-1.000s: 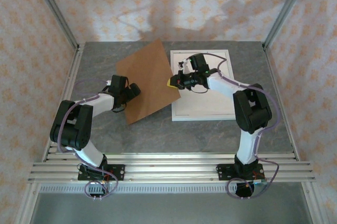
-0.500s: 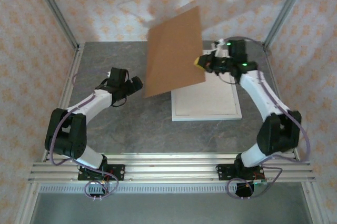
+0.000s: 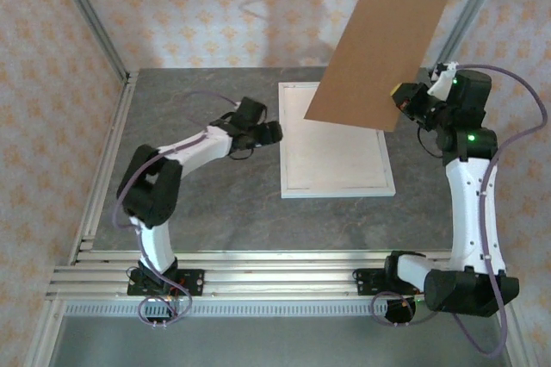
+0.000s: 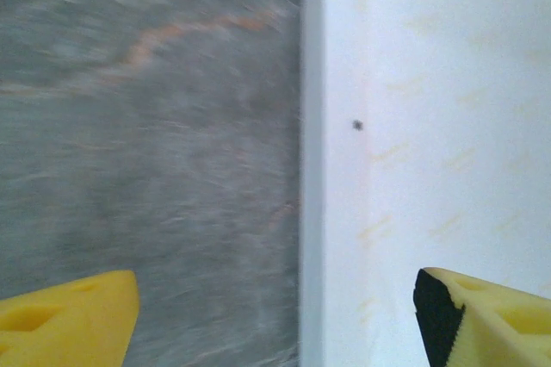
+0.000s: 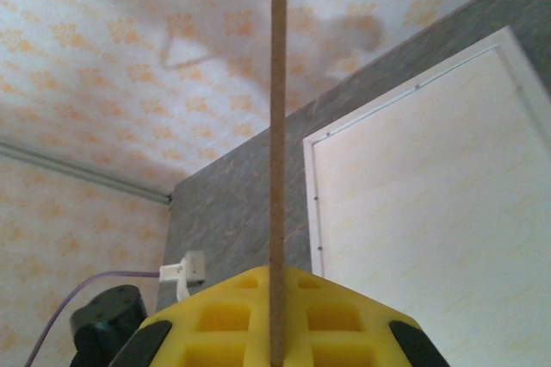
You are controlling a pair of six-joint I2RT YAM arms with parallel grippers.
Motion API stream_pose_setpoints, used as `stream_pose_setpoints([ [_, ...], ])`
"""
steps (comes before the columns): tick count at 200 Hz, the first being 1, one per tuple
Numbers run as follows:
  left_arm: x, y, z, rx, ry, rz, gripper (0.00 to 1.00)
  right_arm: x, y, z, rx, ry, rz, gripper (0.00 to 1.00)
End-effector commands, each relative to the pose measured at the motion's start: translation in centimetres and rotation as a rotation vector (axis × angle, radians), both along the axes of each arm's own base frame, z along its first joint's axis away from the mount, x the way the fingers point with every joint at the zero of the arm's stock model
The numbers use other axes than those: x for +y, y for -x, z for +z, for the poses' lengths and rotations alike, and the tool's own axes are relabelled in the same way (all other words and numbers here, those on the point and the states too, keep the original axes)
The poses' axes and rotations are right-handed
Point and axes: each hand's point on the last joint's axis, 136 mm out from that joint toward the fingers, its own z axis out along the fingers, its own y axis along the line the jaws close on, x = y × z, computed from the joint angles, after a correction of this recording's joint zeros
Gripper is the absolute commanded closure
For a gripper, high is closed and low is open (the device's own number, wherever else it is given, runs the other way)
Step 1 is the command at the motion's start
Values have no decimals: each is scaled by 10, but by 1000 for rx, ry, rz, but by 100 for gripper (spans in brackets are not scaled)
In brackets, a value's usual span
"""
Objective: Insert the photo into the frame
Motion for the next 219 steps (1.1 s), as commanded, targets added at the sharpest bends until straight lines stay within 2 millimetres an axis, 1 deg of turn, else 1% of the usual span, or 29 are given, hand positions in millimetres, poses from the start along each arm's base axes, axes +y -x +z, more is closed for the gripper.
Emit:
stream_pose_setpoints([
  [1,-23,5,-19,58,-65,-62,19,-11,-1,17,-84,67,-48,100],
  [13,-33,5,-26,69,-76,-69,20,-12,-1,14,-77,68,-52,100],
  [30,-40,2,-33,77,-87,-69,23,-12,-2,12,-71,69,-50,100],
  [58,-36,-1,-44,86,-124,-49,27,-12,-1,7,-71,80,-45,100],
  [66,-35,-3,-44,80,-132,-45,29,-12,0,7,-77,80,-43,100],
  [102,-27,-6,-52,86,-142,-19,49,-10,2,5,-86,89,-29,100],
  [121,-18,-7,-54,90,-143,-3,59,-6,1,7,-91,80,-4,100],
  [129,-13,-7,-55,91,-142,7,61,-2,0,8,-94,68,15,100],
  [170,22,-2,-58,105,-140,64,63,12,-3,6,-100,6,98,100],
  [179,26,-1,-57,105,-129,69,61,13,-3,4,-97,0,104,100],
  [190,25,-2,-54,101,-113,62,57,13,-4,3,-95,0,105,100],
  [206,15,-4,-47,93,-77,42,54,13,-5,5,-101,-3,104,100],
  [219,7,-7,-43,89,-58,34,45,13,-4,6,-106,-5,102,100],
])
